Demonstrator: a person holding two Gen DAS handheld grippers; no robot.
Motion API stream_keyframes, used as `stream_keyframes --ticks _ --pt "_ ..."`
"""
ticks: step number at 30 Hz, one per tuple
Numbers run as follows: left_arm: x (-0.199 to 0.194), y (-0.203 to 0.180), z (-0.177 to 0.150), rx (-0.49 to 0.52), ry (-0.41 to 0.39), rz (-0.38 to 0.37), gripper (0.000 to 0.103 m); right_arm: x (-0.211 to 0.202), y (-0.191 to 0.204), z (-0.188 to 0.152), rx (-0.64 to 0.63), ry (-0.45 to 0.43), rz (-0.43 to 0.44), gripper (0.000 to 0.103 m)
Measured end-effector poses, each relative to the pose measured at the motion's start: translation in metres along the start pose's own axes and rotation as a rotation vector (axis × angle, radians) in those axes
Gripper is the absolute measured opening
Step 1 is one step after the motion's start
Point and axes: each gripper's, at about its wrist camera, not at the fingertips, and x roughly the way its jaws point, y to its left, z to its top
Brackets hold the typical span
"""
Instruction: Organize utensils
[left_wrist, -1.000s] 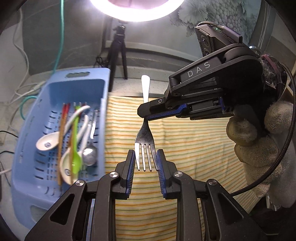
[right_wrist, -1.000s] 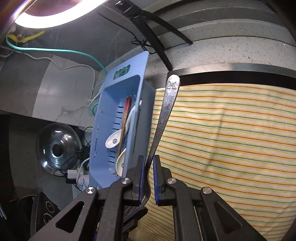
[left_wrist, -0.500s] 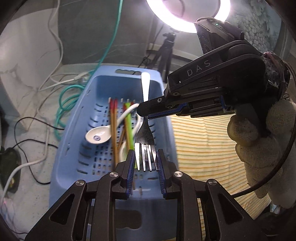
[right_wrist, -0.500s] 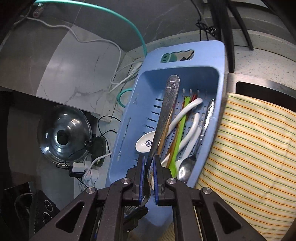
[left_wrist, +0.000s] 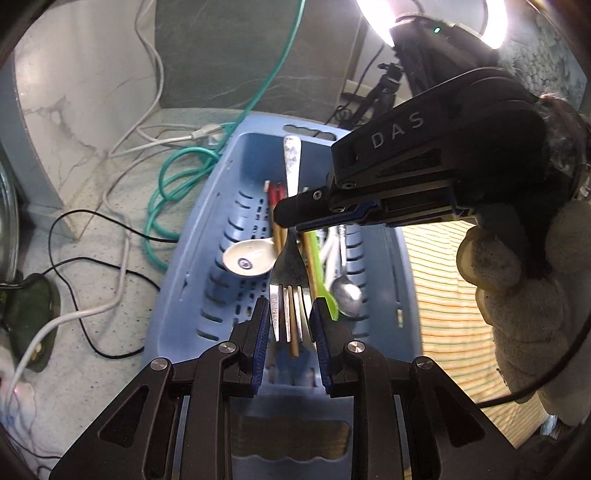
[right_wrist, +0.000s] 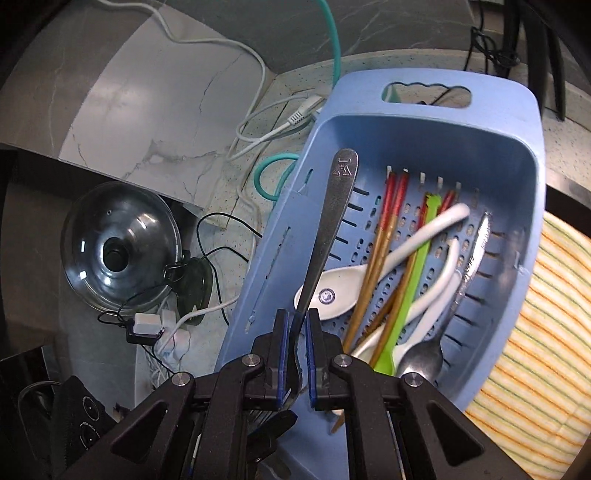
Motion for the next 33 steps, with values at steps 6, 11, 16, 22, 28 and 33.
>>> stream_keyframes --ticks 6,11,16,22,28,33 --pt "0.005 0.003 0.001 -0.025 0.031 0.022 0.053 -0.008 0.001 0.003 -0.034 -0.054 -0.042 0.055" --pt "0.003 0.0 0.002 -0.026 0.025 0.016 0.053 -0.013 -0.002 0.005 -0.042 -0.066 -0.054 0.055" --pt "0.003 -0.004 0.002 -0.015 0.041 0.009 0.053 -0.02 -0.001 0.004 -0.057 -0.075 -0.058 0.055" --pt "-0.003 -0.008 0.004 -0.016 0.029 0.009 0.053 -0.029 0.0 0.001 -0.066 -0.088 -0.061 0.055" --pt "-0.013 -0.016 0.005 -0.012 0.022 0.018 0.053 -0.043 0.003 -0.003 -0.084 -0.109 -0.069 0.055" --pt "-0.025 -0.028 0.006 -0.009 0.003 0.031 0.053 -0.06 0.003 -0.008 -0.1 -0.132 -0.077 0.055"
